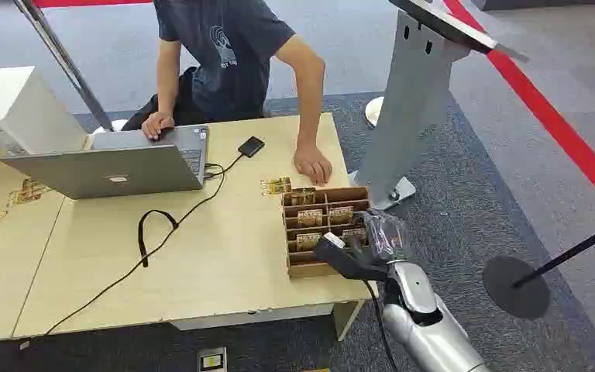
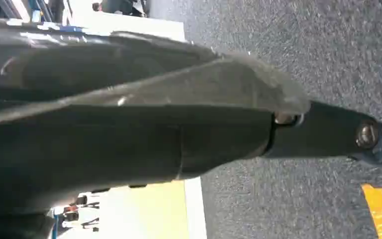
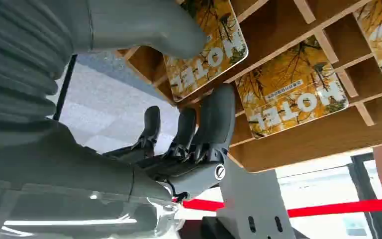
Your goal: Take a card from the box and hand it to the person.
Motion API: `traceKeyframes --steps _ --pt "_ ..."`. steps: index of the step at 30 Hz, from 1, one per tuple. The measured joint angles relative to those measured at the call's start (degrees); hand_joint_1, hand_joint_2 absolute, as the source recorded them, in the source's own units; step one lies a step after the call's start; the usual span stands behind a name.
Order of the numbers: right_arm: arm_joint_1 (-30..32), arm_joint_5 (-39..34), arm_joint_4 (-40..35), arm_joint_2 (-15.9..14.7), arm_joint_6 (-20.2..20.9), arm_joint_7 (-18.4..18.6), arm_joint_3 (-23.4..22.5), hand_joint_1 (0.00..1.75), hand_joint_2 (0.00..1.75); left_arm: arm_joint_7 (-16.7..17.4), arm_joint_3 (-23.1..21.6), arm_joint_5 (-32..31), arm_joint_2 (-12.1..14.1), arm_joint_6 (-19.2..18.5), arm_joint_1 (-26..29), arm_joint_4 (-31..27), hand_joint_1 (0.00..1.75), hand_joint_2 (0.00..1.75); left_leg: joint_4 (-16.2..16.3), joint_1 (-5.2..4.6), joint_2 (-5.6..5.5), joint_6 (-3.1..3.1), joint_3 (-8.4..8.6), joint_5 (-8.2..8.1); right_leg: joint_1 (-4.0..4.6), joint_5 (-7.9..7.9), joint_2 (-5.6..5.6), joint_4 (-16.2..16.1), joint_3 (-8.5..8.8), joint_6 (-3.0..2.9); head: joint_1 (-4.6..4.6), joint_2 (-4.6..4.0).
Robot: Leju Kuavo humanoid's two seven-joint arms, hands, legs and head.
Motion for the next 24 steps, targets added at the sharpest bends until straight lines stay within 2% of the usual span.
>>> traceKeyframes --steps 5,8,9,10,11,12,24 --pt "0.00 0.52 -0.02 -0.11 0.09 0.13 0.26 0.87 1.75 -0.02 0.00 0.09 0.00 0.04 0.02 0.00 0.00 0.00 0.00 0.00 0.00 0.00 0.00 0.00 0.00 0.00 0.00 0.00 0.00 0.00 0.00 0.00" --pt "0.00 0.68 -0.04 -0.26 0.42 0.15 0.39 0.94 1.75 -0.17 0.00 0.09 0.00 0.04 0.05 0.00 0.00 0.00 0.00 0.00 0.00 0.00 0.00 0.00 0.00 0.00 0.00 0.00 0.00 0.00 0.00 0.00" --pt "-0.01 0.70 -0.04 -0.35 0.48 0.15 0.44 1.08 1.75 -0.20 0.00 0.11 0.00 0.04 0.05 0.00 0.00 0.00 0.00 0.00 0.00 0.00 0.00 0.00 0.00 0.00 0.00 0.00 0.00 0.00 0.00 0.00" --pt "-0.01 0.77 -0.07 -0.37 0.55 0.15 0.44 1.40 1.75 -0.20 0.00 0.18 0.00 0.04 0.06 0.00 0.00 0.00 0.00 0.00 0.00 0.00 0.00 0.00 0.00 0.00 0.00 0.00 0.00 0.00 0.00 0.00" --pt "-0.02 0.81 -0.07 -0.39 0.57 0.15 0.46 1.40 1.75 -0.20 0.00 0.24 0.00 0.04 0.08 0.00 0.00 0.00 0.00 0.00 0.00 0.00 0.00 0.00 0.00 0.00 0.00 0.00 0.00 0.00 0.00 0.00" --pt "-0.05 1.03 -0.17 -0.42 0.61 0.15 0.46 1.75 1.75 -0.20 0.00 0.26 0.00 0.04 0.11 0.00 0.00 0.00 0.00 0.00 0.00 0.00 0.00 0.00 0.00 0.00 0.00 0.00 0.01 0.00 0.00 0.00" --pt "-0.81 3.61 -0.37 -0.46 -0.18 0.83 1.31 1.75 1.75 -0.37 0.00 0.28 0.00 0.17 0.29 0.00 0.00 0.00 0.00 0.00 0.00 0.00 0.02 0.01 0.00 0.01 0.00 0.00 0.02 0.00 0.00 0.00"
